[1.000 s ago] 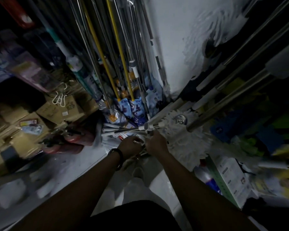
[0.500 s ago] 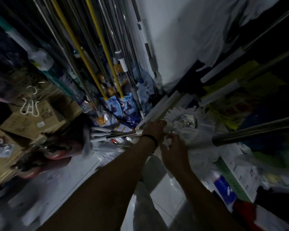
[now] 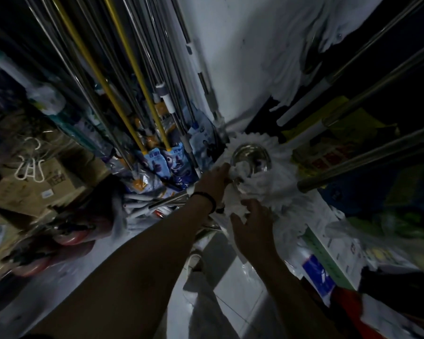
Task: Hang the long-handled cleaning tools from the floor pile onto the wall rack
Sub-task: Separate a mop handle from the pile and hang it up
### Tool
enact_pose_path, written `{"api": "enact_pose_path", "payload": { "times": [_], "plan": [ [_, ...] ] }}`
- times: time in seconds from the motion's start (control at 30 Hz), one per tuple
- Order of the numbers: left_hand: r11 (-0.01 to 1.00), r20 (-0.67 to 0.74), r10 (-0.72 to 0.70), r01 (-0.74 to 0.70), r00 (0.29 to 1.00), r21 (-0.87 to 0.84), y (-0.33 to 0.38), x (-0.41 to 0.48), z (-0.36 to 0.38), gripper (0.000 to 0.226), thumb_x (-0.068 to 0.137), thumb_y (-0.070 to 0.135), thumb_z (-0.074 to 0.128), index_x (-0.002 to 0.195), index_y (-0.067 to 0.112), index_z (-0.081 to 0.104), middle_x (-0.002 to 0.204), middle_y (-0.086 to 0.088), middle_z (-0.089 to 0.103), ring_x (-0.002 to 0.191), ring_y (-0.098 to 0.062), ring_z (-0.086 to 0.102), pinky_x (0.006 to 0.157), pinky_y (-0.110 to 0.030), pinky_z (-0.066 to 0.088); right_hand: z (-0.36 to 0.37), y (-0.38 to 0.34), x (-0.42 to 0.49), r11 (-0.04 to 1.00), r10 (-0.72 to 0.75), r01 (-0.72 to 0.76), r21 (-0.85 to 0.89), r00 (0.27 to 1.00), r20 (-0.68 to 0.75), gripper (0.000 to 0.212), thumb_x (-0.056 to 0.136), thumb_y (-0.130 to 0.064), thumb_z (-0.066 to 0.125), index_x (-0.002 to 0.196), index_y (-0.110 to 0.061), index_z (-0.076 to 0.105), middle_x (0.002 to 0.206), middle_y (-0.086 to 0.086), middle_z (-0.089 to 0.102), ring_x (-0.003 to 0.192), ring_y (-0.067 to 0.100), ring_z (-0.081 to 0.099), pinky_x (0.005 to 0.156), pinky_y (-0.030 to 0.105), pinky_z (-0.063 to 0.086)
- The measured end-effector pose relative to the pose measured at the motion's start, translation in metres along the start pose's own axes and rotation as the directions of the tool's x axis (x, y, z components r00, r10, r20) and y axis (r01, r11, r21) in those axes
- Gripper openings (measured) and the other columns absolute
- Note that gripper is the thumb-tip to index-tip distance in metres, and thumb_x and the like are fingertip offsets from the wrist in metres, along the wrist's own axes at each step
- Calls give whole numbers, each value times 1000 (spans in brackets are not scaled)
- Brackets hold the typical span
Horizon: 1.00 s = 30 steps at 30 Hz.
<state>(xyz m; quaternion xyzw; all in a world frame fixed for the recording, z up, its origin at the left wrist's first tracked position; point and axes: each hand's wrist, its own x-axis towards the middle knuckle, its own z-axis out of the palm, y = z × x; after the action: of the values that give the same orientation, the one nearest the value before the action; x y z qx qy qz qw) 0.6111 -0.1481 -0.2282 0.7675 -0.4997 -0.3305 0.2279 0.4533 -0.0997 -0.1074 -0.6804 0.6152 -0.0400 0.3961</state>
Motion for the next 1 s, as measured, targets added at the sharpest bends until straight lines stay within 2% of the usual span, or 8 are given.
{"api": "enact_pose_path", "payload": {
  "times": [0.2,0.27,0.37,0.5,0.63,0.73,0.83,1.0],
  "plan": [
    [998,-228,10,-23,974,-55,16,-9,-47,40,96,25,59,133,9,55,121,-23,66,106,-45,64,87,-55,52,-3,-4,-1,1000,-7,7,-5,1000,27,68,98,-23,68,157,-13,36,154,14,42,140,30,44,114,35,38],
    [996,-272,9,-34,962,-85,21,-16,-61,38,97,24,61,132,9,55,117,-23,68,104,-44,65,85,-55,53,-4,-9,-4,1000,-12,11,23,999,36,68,97,-25,67,157,-13,37,155,15,45,142,32,45,119,44,39],
    [980,-305,-47,-16,951,-200,25,-29,-79,42,100,31,60,136,11,55,124,-19,69,112,-41,66,90,-54,55,-1,-14,-9,993,-25,21,114,999,34,59,93,-27,70,146,-17,48,142,10,58,130,29,57,110,51,49],
    [953,-322,-63,-39,944,-300,38,-47,-114,48,100,35,58,141,13,53,136,-15,65,123,-36,62,100,-52,54,-1,-25,-14,988,-49,33,148,994,102,61,97,-17,71,150,-7,43,138,8,56,124,23,56,97,26,45],
    [963,-407,-24,-88,913,-254,51,-66,-149,48,104,20,62,148,7,48,143,-16,62,129,-34,59,106,-45,50,-1,-42,-15,985,-42,10,171,981,189,62,97,-19,73,150,-8,42,141,16,59,117,26,62,84,27,44],
    [974,-453,41,-136,891,-179,70,-85,-177,51,99,27,68,144,12,51,133,-16,67,119,-37,65,93,-47,54,-4,-59,-17,985,-107,74,156,971,213,60,97,-27,72,148,-13,45,138,11,60,116,26,61,83,25,41],
    [983,-538,79,-154,839,-97,87,-106,-204,50,89,37,78,130,17,59,105,-12,74,94,-33,71,75,-43,57,-5,-78,-22,973,-197,154,174,944,265,54,96,-30,74,143,-15,51,127,0,61,114,22,61,85,27,43],
    [988,-614,-11,-85,790,-127,99,-148,-234,50,85,49,78,125,22,66,94,-1,77,83,-18,73,76,-41,60,15,-103,-27,946,-323,300,120,889,325,71,93,-50,72,152,-20,46,143,5,59,124,26,62,96,35,52]
  ]
}}
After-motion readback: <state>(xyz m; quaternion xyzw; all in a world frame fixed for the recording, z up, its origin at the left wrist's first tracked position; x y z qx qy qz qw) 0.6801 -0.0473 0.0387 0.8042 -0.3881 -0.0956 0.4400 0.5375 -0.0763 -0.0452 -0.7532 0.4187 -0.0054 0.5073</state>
